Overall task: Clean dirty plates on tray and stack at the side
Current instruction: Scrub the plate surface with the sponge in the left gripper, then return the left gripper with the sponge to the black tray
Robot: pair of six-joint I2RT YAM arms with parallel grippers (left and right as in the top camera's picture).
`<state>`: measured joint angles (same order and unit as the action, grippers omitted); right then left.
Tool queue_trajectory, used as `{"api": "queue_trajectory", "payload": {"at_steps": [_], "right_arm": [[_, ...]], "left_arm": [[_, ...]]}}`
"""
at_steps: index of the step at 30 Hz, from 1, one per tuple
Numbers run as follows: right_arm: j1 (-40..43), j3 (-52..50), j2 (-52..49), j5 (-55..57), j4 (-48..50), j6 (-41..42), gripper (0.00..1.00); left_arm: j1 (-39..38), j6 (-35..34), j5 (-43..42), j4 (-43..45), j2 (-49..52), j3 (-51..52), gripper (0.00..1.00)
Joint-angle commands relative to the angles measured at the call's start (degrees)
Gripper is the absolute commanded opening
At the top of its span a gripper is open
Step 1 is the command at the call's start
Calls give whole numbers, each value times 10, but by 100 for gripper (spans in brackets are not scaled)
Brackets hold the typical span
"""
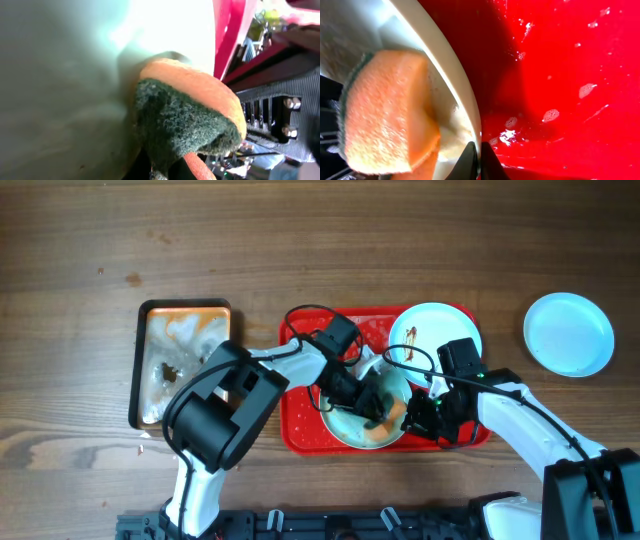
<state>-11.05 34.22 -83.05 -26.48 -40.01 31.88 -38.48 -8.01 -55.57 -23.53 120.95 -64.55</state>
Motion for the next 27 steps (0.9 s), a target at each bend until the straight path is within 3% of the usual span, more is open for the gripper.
{"api": "queue_trajectory", "payload": {"at_steps": [1, 4, 12, 19, 27], "right_arm": [[1, -10, -8, 20, -14, -2, 4], [1, -10, -8, 21, -15, -4, 4], [1, -10, -8, 21, -11, -4, 4], [1, -10, -8, 21, -13, -9, 4], [1, -10, -8, 27, -11, -11, 4]], "left_arm": [[35, -43, 207, -57, 24, 0, 4], [56, -44, 400, -150, 24, 0, 4], [57, -68, 635, -202, 24, 0, 4], [44, -79, 681, -85, 24, 0, 4], [30, -75, 622, -106, -10, 0, 4]]}}
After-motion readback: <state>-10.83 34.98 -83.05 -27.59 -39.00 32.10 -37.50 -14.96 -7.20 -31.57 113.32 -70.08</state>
